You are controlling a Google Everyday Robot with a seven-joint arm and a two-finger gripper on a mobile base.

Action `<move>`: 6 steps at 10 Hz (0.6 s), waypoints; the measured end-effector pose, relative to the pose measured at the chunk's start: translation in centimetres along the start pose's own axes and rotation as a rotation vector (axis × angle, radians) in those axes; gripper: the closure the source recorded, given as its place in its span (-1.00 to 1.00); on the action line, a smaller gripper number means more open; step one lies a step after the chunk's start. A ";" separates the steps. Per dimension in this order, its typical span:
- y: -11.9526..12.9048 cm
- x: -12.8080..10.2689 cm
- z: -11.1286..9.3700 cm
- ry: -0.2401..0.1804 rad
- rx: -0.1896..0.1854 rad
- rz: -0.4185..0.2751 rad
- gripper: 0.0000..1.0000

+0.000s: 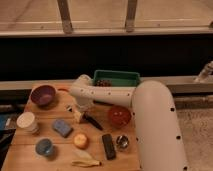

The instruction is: Wipe red bowl with brush

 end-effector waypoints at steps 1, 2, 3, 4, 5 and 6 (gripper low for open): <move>-0.2 0.1 -0.2 0.001 0.005 0.000 0.17; -0.3 0.1 -0.4 0.001 0.005 0.001 0.38; -0.4 0.3 -0.5 0.002 0.004 0.005 0.53; -0.4 0.4 -0.8 0.006 0.004 0.006 0.78; -0.3 0.5 -0.9 0.009 0.002 0.005 0.93; -0.3 0.5 -1.0 0.010 0.003 0.005 0.99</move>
